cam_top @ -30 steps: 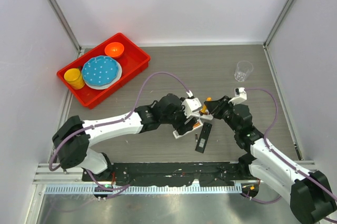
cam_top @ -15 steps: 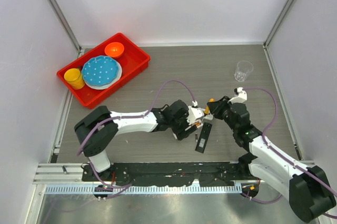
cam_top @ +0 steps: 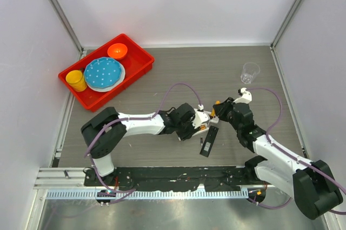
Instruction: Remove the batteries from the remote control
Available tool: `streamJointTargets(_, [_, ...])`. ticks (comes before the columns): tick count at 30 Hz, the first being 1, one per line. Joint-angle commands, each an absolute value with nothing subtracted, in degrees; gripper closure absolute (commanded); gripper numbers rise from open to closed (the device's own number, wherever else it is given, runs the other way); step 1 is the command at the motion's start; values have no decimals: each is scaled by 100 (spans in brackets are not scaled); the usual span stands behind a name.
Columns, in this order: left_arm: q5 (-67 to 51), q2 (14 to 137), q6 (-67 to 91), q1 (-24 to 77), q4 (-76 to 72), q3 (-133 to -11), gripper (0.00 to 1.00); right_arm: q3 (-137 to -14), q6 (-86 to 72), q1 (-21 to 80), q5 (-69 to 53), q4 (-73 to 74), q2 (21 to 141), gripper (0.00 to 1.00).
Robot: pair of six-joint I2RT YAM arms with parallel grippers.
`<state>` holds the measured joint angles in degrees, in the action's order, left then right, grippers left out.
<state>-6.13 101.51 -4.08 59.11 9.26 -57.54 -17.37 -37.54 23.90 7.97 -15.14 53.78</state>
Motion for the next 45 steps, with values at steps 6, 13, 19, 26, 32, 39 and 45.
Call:
streamJointTargets(6, [-914,10230,-404,5897,1081,-5792,96,-1978,-3665,2391,1020,-1995,5668,99])
streamJointTargets(13, [-932,10274,-396,5897,1072,-5809,98,-1960,-3735,2391,941,-2171,5845,99])
streamJointTargets(19, [-958,10327,-396,5897,1107,-5853,100,-2013,-3735,2391,976,-2162,5792,99])
streamJointTargets(26, [-976,10327,-396,5897,1116,-5854,100,-2065,-3727,2399,993,-2329,6099,99])
streamJointTargets(32, [-976,10336,-404,5897,1107,-5845,100,-2101,-3700,2399,1098,-2426,6301,99])
streamJointTargets(39, [-1020,10353,-396,5897,1134,-5862,100,-2100,-3656,2399,1274,-2452,6363,99])
streamJointTargets(45, [-1020,10327,-396,5897,1134,-5871,100,-2127,-3568,2408,1275,-2417,6504,99])
